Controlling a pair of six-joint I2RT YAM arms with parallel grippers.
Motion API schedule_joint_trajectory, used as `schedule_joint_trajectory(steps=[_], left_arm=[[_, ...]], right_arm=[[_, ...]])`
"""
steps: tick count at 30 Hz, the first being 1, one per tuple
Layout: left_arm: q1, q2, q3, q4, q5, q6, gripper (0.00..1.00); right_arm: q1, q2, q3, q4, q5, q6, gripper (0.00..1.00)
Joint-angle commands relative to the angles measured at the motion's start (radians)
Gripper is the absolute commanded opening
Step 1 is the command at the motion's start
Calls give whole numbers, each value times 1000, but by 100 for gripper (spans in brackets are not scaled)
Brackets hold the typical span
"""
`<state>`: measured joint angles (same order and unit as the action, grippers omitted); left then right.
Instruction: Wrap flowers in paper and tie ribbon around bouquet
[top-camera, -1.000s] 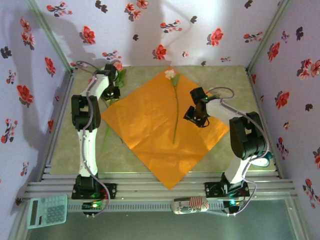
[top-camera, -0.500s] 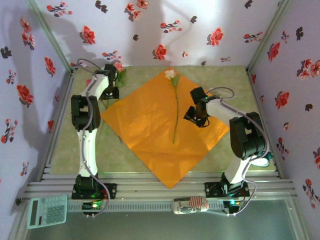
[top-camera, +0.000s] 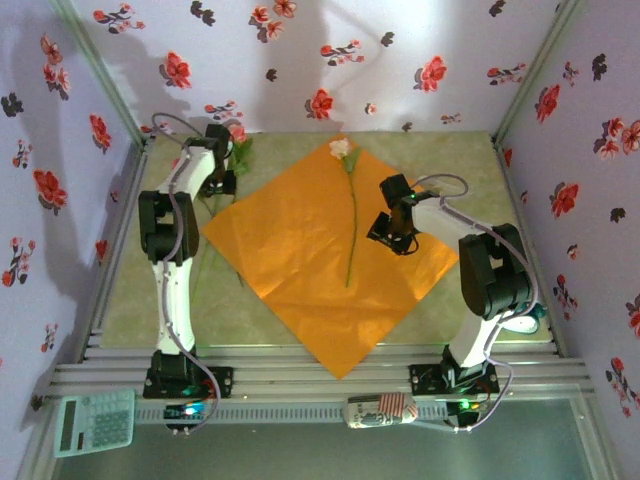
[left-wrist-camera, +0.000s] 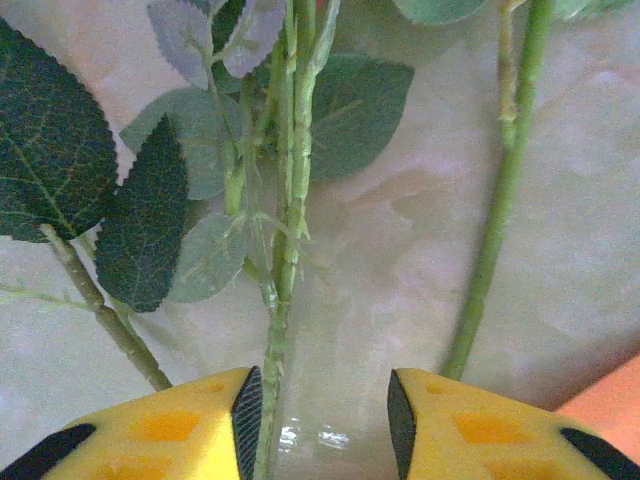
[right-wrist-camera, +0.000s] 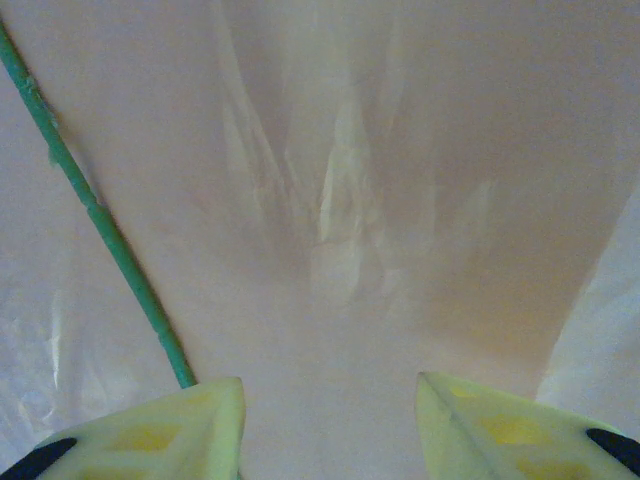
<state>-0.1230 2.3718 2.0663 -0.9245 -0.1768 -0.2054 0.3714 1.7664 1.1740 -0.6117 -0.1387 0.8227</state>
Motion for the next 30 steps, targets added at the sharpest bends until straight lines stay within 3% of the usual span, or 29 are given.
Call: schedule_joint_trajectory(steps=[1, 8, 16, 24, 30], left_arm=[[13, 51, 21, -22, -28, 30, 38], [10, 74, 9, -15, -57, 54, 30], [-22, 31, -10, 2, -137, 86, 0], [-61, -105, -26, 2, -436, 137, 0], [-62, -186, 25, -44, -467, 107, 0]], right_arm=[[6, -29, 1, -43, 13, 9, 50], [11, -25, 3, -45, 13, 7, 50], [15, -24, -1, -43, 14, 10, 49], [15, -33, -2, -45, 24, 7, 49], [15, -36, -2, -39, 25, 3, 49]])
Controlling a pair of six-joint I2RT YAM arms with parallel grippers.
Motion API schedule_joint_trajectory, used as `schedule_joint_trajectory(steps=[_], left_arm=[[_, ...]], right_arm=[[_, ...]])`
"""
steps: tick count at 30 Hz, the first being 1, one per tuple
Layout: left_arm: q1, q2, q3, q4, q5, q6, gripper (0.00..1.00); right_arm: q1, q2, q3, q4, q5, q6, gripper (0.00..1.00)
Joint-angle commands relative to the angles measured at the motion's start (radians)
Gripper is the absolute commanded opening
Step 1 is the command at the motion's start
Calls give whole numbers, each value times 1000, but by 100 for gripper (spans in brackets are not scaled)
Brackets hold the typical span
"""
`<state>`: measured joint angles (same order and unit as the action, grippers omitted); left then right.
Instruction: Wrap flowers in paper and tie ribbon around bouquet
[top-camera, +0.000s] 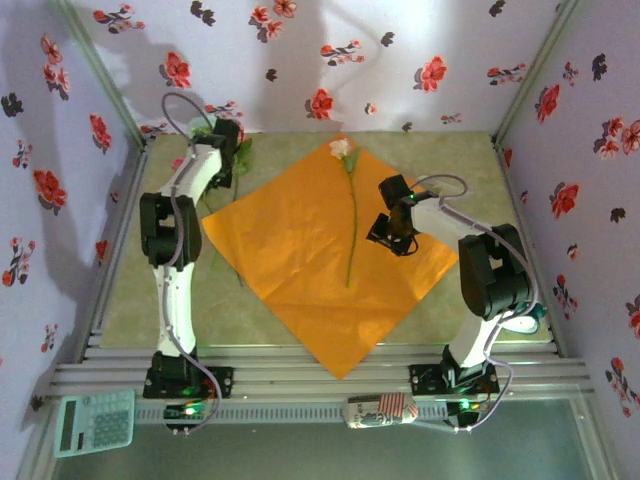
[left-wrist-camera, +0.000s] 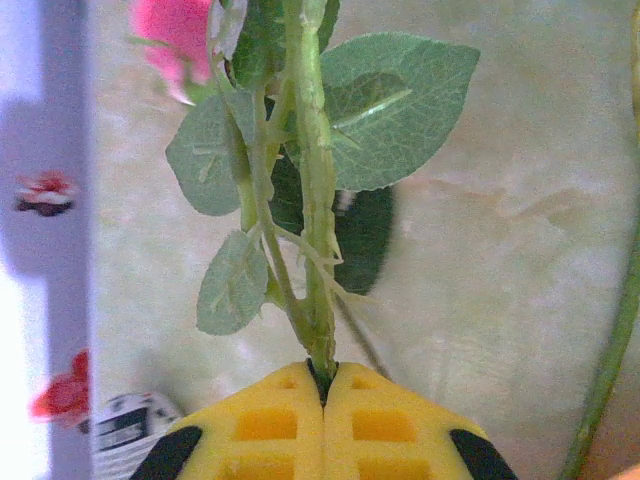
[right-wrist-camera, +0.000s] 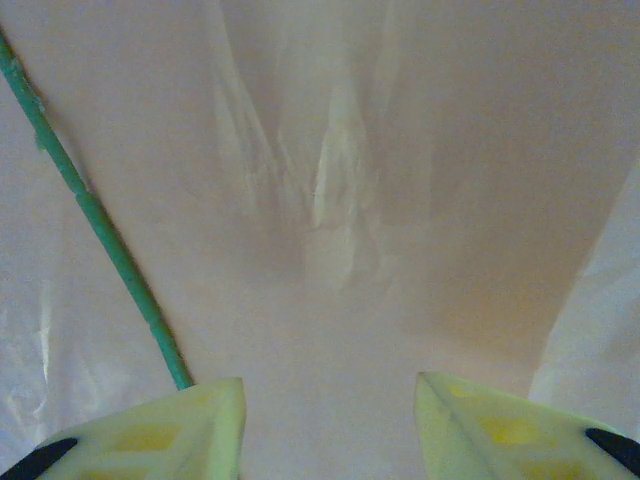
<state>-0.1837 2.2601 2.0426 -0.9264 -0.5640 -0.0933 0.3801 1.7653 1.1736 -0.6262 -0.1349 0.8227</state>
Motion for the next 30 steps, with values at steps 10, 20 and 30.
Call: schedule_joint_trajectory(steps=[10, 20, 30], left_arm=[[-25, -266, 95, -107, 294, -233, 0], [-249, -246, -150, 556, 959, -698, 0], [-327, 72, -16, 588, 983, -759, 0]], right_arm=[[2, -21, 14, -10, 22, -5, 49], [-80, -74, -17, -10, 3, -29, 49], [-121, -160, -70, -11, -5, -29, 49]])
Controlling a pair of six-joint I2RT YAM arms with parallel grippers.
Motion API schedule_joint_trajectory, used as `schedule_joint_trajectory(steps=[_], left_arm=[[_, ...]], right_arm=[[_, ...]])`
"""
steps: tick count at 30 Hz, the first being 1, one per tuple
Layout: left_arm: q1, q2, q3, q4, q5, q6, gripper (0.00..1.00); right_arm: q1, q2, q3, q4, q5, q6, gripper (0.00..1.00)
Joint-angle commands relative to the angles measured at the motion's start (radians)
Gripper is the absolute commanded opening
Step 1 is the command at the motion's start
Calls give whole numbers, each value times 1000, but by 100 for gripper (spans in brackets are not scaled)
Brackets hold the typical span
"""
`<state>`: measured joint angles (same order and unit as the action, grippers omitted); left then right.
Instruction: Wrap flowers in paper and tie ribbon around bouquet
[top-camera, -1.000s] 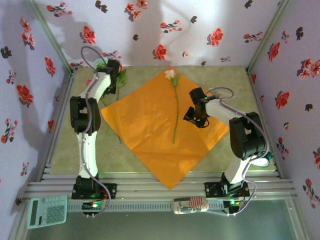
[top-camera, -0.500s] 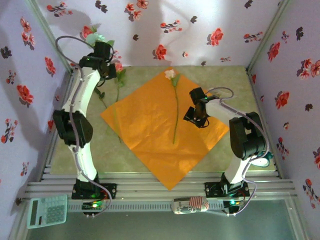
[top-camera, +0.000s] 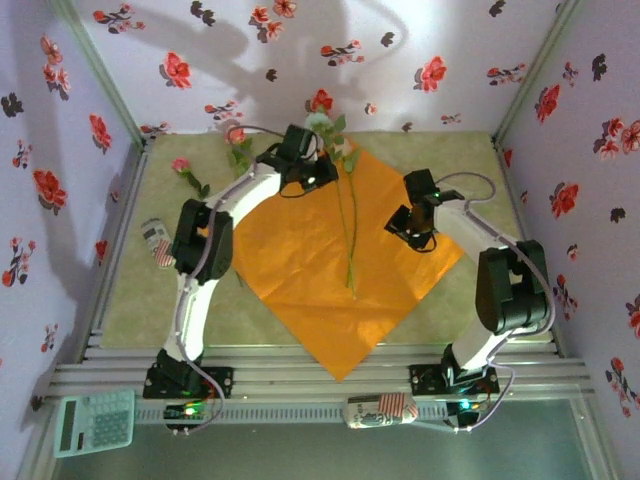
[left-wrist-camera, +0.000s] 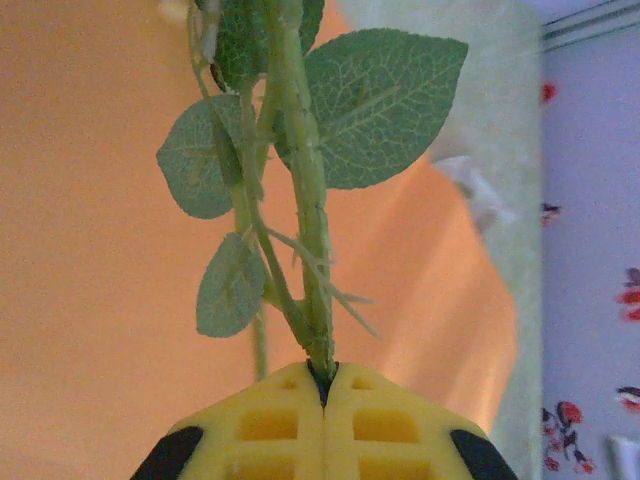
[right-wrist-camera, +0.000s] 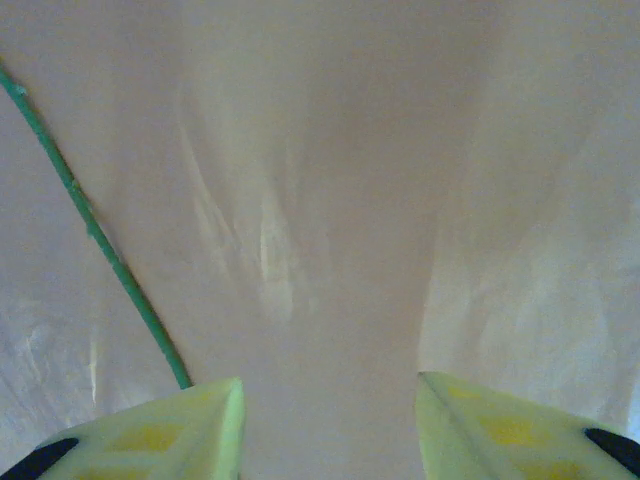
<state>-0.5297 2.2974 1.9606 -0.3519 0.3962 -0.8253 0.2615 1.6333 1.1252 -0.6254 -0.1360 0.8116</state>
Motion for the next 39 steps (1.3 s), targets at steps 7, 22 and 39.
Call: schedule_joint_trajectory(steps=[7, 22, 39], left_arm=[[22, 106, 146, -63, -10, 42, 0], [28, 335, 428, -208, 31, 143, 0], [167, -144, 252, -714, -457, 240, 72]], right_arm=[[-1, -39, -51, -1, -13, -17, 49], [4, -43, -61, 2, -31, -23, 50], [10, -49, -58, 18, -10, -51, 51]])
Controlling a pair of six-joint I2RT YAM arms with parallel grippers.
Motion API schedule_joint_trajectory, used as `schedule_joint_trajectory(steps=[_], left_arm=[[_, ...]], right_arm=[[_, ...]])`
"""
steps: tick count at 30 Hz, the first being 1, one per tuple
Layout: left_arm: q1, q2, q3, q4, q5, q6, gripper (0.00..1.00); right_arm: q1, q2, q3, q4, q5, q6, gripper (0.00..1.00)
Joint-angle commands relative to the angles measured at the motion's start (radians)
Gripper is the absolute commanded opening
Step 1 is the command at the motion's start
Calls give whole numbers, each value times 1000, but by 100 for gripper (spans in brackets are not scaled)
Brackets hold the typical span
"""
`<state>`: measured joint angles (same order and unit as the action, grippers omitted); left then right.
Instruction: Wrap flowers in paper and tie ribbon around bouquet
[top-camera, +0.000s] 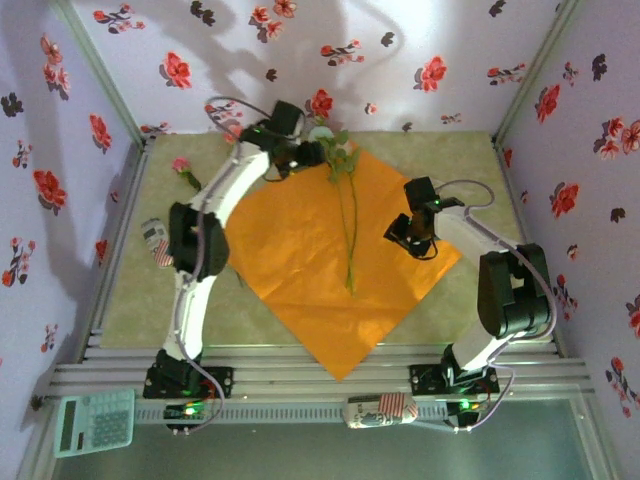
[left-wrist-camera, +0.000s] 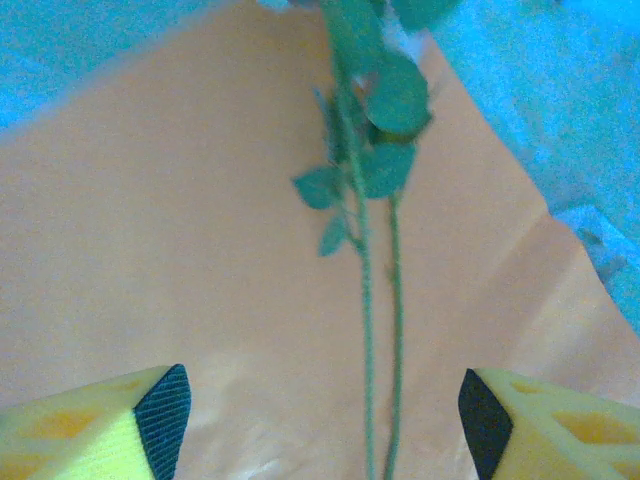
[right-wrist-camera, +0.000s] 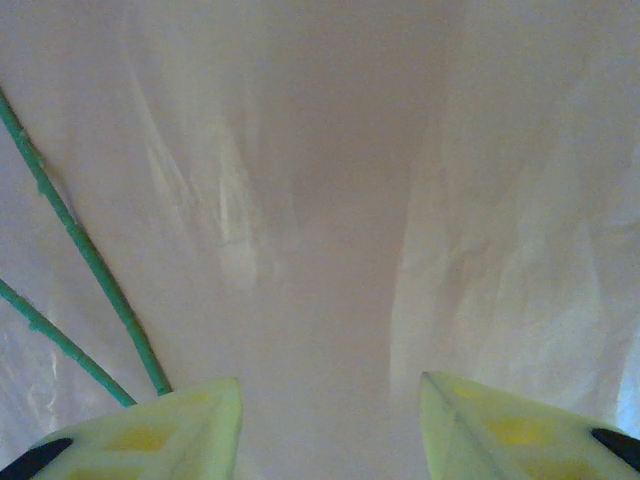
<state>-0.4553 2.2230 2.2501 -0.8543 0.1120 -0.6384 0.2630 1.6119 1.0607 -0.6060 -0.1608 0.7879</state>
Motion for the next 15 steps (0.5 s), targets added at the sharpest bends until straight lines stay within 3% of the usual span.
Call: schedule_joint_trajectory(steps=[1, 8, 15], left_arm=[[132, -82, -63, -239, -190, 81, 70], [372, -29, -181, -271, -219, 218, 63], [430, 131, -100, -238, -169, 256, 66]], right_arm=[[10, -29, 11, -2, 17, -32, 51], [40, -18, 60, -23, 20, -67, 51], [53, -14, 75, -30, 23, -56, 51]])
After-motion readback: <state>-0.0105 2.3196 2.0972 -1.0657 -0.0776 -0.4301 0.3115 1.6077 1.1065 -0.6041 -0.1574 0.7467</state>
